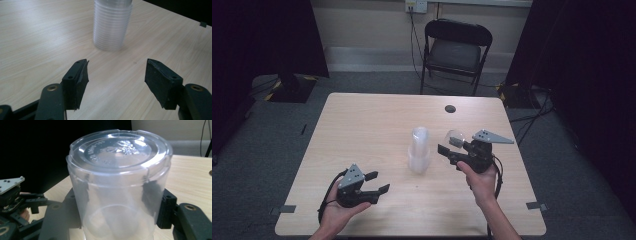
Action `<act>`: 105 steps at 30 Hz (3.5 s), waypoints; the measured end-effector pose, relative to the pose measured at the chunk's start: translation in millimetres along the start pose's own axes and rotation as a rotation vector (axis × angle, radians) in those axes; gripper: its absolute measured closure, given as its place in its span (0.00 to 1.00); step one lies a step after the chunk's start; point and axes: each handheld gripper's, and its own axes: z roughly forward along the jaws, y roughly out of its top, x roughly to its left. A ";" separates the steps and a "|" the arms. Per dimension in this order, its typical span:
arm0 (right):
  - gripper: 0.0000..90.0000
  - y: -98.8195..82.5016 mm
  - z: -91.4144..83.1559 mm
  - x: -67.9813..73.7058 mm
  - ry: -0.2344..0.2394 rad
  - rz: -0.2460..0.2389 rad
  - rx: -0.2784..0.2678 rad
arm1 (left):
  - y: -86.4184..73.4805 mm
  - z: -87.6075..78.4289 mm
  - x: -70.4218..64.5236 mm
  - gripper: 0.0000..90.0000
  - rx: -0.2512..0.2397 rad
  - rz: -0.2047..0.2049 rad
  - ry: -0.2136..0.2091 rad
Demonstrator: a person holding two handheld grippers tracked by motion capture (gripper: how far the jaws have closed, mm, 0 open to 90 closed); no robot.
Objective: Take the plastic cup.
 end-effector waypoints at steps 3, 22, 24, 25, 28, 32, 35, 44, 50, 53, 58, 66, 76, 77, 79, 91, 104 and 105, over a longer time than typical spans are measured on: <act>0.43 -5.2 0.4 2.6 0.018 0.008 0.010 | 6.0 4.6 -2.2 0.39 0.028 0.024 -0.004; 0.46 -22.5 -0.1 16.8 0.100 0.070 0.041 | 49.3 51.6 -61.1 0.40 -0.052 0.158 -0.105; 0.47 -24.4 0.7 17.0 0.125 0.106 0.048 | 48.1 51.4 -61.8 0.41 -0.077 0.142 -0.101; 0.47 -25.2 1.4 17.1 0.133 0.124 0.053 | 46.3 51.5 -61.5 0.43 -0.091 0.135 -0.102; 0.47 -26.7 4.0 17.2 0.165 0.167 0.059 | 40.1 52.2 -61.3 0.51 -0.115 0.127 -0.103; 0.47 -29.3 9.7 19.0 0.193 0.201 0.078 | 37.5 51.2 -62.1 0.55 -0.140 0.104 -0.097; 0.47 -31.8 12.6 20.3 0.209 0.236 0.089 | 36.7 51.4 -62.7 0.62 -0.156 0.094 -0.089; 0.46 -39.0 19.8 19.7 0.254 0.323 0.113 | 34.7 51.5 -67.0 0.70 -0.216 0.161 -0.036; 0.47 -38.7 21.4 21.3 0.318 0.381 0.113 | 34.4 47.4 -76.1 0.69 -0.276 0.198 0.007; 0.47 -39.3 23.2 22.6 0.331 0.387 0.120 | 34.3 45.8 -79.0 0.69 -0.323 0.215 0.025; 0.47 -42.3 26.5 22.8 0.360 0.424 0.125 | 33.2 46.8 -80.6 0.67 -0.337 0.242 0.031; 0.48 -43.6 29.0 25.1 0.393 0.452 0.131 | 34.5 45.8 -81.0 0.68 -0.355 0.280 0.072; 0.34 -45.1 33.0 28.2 0.373 0.428 0.148 | 37.6 41.3 -76.1 0.90 -0.331 0.266 0.062; 0.32 -45.3 33.7 27.8 0.376 0.430 0.145 | 37.8 41.2 -76.7 0.91 -0.330 0.263 0.061; 0.29 -45.0 33.3 27.5 0.366 0.412 0.143 | 38.1 40.4 -75.4 0.92 -0.320 0.255 0.053; 0.21 -45.8 33.5 27.1 0.339 0.376 0.138 | 38.9 36.5 -72.2 0.95 -0.293 0.189 -0.006; 0.18 -44.3 31.3 27.2 0.333 0.372 0.131 | 37.4 37.6 -69.6 0.97 -0.317 0.191 0.001; 0.15 -44.1 30.9 27.2 0.343 0.374 0.128 | 37.5 37.6 -68.1 0.98 -0.322 0.180 0.004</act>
